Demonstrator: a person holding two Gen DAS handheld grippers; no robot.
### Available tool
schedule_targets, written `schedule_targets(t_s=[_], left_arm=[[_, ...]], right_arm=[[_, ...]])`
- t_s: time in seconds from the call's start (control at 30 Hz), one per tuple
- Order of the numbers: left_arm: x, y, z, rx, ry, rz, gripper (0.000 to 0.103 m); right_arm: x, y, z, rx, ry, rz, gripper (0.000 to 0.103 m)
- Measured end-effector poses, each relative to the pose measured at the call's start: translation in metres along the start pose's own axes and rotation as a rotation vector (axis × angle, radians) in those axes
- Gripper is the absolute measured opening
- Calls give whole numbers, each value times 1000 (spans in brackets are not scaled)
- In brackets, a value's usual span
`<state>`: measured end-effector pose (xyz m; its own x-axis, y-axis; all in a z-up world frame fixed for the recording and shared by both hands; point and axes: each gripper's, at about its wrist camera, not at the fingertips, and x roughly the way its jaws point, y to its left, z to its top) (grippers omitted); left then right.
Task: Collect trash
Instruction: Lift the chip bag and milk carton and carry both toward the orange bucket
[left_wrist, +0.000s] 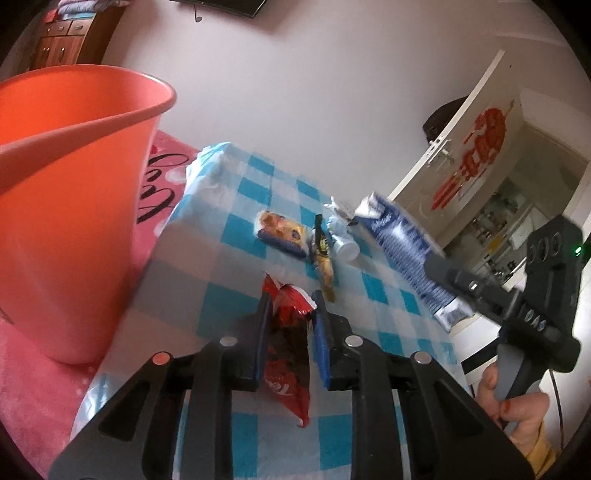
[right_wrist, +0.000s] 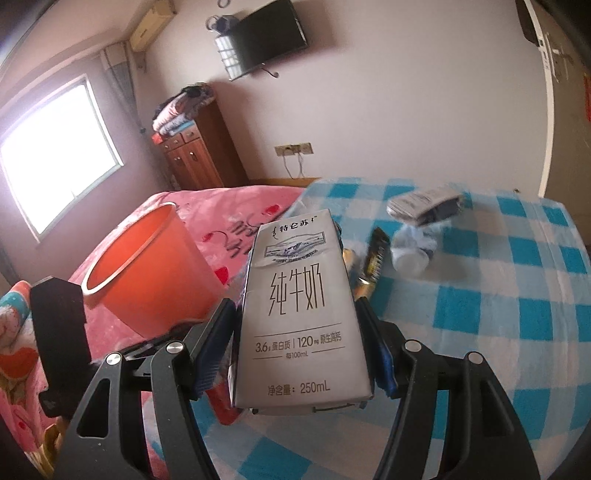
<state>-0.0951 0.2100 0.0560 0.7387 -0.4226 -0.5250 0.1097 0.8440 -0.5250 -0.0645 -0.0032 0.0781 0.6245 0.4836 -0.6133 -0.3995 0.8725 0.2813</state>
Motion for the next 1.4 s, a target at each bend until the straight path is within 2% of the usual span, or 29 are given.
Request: schedule_targets(t_s=[0.03,0.1,0.17,0.3,0.5,0.57,0.6,0.63,0.67,0.8,1.07,1.2,1.4], left_arm=[[3,0,0,6,-1,6,30],[8,0,-1,14,5,14,59],[11,1,-6,17,0,28,68],[20,4,-16,13,18,47,73],[32,3,-28,10,55,135,81],[38,0,-31,19,67,172,80],[42,0,-32,15,85,208,68],[46,2,-34,2,108,233,60],[45,1,-35,9,94,252,48],[45,4,-35,-30,120,226,39],[32,-5,-30,-16,91,195,32],[12,-14,-15,0,32,163,32],[-31,-26,17,24,-90,136,32]], right_arm=[[1,-3,-2,3,1,-8,66],[2,-9,-5,12,1,-15,66],[4,-15,-9,23,5,-9,67],[9,-20,-17,38,25,2,67],[13,-29,-29,65,48,9,67],[15,-34,-32,84,54,14,67],[16,-36,-33,91,56,17,67],[16,-38,-34,96,59,19,67],[16,-39,-35,98,59,18,67],[12,-44,-36,108,54,12,67],[5,-42,-32,113,35,6,67],[2,-33,-27,106,25,19,67],[-2,-5,-2,80,7,92,67]])
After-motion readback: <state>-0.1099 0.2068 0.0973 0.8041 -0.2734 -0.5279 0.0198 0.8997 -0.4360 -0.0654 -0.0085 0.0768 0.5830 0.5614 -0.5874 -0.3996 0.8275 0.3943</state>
